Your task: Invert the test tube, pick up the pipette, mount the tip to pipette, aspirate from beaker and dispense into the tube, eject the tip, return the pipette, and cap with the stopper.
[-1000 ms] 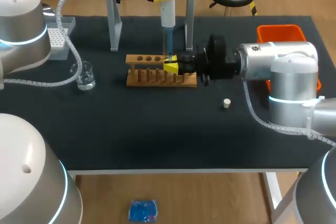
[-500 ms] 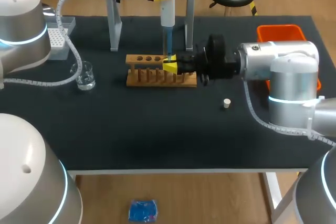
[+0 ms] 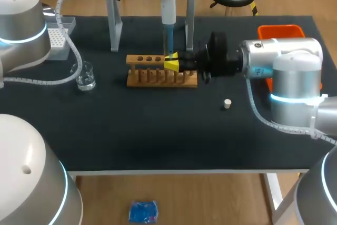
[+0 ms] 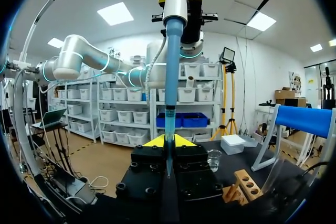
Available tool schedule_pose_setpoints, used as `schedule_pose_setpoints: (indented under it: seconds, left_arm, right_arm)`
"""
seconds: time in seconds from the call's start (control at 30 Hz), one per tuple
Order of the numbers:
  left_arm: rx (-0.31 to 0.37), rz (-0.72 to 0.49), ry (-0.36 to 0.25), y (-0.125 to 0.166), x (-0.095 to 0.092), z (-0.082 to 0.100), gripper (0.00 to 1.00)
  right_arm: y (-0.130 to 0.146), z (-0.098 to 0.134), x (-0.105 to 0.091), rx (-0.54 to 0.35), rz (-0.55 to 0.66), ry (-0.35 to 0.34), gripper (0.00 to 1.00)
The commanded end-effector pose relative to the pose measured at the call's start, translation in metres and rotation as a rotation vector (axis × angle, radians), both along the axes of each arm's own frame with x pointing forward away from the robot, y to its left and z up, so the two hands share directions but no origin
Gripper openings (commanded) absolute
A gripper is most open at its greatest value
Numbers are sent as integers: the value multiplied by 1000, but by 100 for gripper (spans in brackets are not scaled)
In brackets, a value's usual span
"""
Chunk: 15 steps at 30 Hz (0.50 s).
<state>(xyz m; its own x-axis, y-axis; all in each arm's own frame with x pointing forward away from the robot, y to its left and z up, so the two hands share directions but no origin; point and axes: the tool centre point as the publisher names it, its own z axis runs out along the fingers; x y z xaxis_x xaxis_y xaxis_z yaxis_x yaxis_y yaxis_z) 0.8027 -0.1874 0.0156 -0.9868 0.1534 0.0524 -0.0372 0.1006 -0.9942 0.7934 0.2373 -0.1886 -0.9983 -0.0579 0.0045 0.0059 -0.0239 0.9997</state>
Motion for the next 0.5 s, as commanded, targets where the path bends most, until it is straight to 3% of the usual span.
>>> schedule_pose_setpoints:
  seconds: [0.03, 0.23, 0.3, 0.33, 0.5]
  left_arm:
    - [3, -2, 0, 0, 0, -8, 0]
    - [3, -2, 0, 0, 0, -8, 0]
    - [3, -2, 0, 0, 0, -8, 0]
    - [3, -2, 0, 0, 0, -8, 0]
    - [3, -2, 0, 0, 0, -8, 0]
  right_arm:
    - [-3, 18, -1, -9, -2, -4, 0]
    - [-4, 18, -2, -14, -4, 3, 0]
    - [-4, 17, -3, -16, -4, 4, 45]
    - [-4, 17, -3, -17, -5, 4, 100]
    - [-6, 16, -2, -24, -14, 5, 100]
